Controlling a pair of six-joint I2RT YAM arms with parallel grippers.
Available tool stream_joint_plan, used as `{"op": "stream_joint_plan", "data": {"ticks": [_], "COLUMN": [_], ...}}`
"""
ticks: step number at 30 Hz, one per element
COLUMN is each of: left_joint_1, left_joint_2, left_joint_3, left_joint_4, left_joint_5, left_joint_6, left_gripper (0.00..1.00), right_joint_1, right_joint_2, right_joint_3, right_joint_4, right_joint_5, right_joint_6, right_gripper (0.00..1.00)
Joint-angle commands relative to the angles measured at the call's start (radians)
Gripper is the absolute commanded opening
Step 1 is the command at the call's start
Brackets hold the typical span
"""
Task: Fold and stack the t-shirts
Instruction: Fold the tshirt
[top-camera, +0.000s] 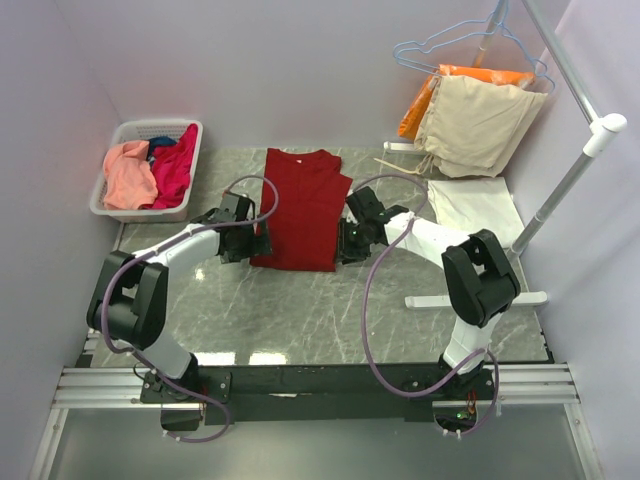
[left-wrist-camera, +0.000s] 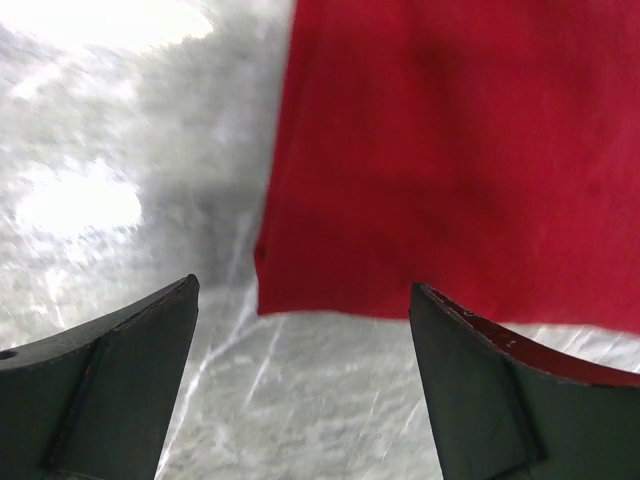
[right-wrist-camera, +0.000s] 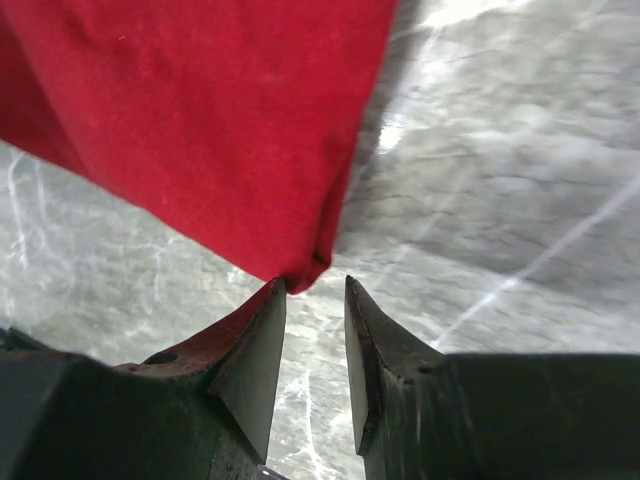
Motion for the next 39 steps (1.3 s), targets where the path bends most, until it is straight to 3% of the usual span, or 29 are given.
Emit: {"op": "stream_joint_plan", "data": {"ticks": [1,8,22,25,32,34,37,39], "left_joint_1": [0.035,0.055,0.059,0.059,0.059,0.059,0.059,0.059], "left_joint_2": [-0.040,-0.013,0.060,0.057,0.055,0.060,0.057,0.050], "left_joint_3": [-0.018,-0.032,-0.021,-0.020,-0.018,-0.018,-0.009,0.000], "left_joint_4": [0.113,0.157,0.131,0.127,0.114,0.104,0.067,0.023], "left_joint_5": [0.037,0.088,0.082,0.099,0.125,0.126,0.111,0.094], "left_joint_6": [-0.052,-0.067,-0.078,-0.083,-0.083,-0.081,-0.077,-0.074], "left_gripper": [0.91,0.89,0.76,0.69,0.32,0.23,0.01,0.01], "right_joint_1": [0.009,0.007,0.016,0.016,0.020,0.021,0.021,0.024], "right_joint_2": [-0.014,-0.003,0.046,0.049,0.079,0.084,0.087,0.078], "right_joint_3": [-0.019,-0.047,-0.082,-0.085,-0.079,-0.067,-0.059,-0.062], "right_joint_4": [0.093,0.130,0.177,0.180,0.176,0.170,0.154,0.134], "right_joint_5": [-0.074,-0.095,-0.152,-0.157,-0.163,-0.164,-0.158,-0.148], "right_joint_6": [-0.016,-0.030,-0.033,-0.030,-0.031,-0.033,-0.031,-0.033], "right_gripper": [0.37,0.37,0.36,0.34,0.28,0.19,0.00,0.00]}}
